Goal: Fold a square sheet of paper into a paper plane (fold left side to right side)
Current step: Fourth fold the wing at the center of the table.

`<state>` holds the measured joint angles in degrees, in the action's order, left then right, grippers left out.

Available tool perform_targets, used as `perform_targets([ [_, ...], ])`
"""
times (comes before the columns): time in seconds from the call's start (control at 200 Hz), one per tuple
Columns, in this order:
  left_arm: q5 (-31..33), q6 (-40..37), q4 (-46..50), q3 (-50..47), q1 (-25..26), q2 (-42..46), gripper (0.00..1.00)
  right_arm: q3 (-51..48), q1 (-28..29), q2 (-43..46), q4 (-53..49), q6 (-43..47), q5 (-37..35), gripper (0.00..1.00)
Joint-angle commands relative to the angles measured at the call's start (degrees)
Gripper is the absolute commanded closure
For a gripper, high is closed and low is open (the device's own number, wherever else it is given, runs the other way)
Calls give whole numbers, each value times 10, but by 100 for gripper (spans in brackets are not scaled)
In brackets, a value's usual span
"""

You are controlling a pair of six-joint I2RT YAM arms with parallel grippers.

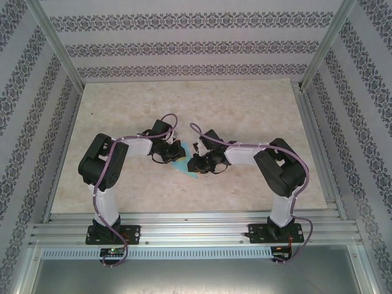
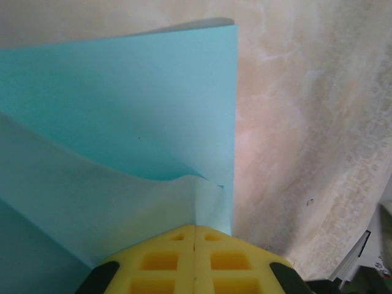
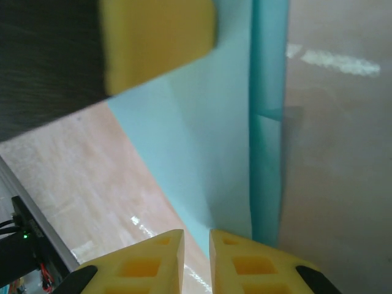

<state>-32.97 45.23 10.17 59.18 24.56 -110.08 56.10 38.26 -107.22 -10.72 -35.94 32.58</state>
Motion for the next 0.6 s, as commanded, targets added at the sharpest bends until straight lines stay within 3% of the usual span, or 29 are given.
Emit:
perform_targets([
  [0.0,52,-11,53,4,-3,-28,93,-12,4,-10,-18,3,-23,82],
  [0.39,16,-48,97,60,-24,59,78,-57,-2,-24,-67,-5,-75,84],
  [0.594,6,-35,63,-10,-20,121,91,-43,-3,-32,-71,-3,-77,86],
])
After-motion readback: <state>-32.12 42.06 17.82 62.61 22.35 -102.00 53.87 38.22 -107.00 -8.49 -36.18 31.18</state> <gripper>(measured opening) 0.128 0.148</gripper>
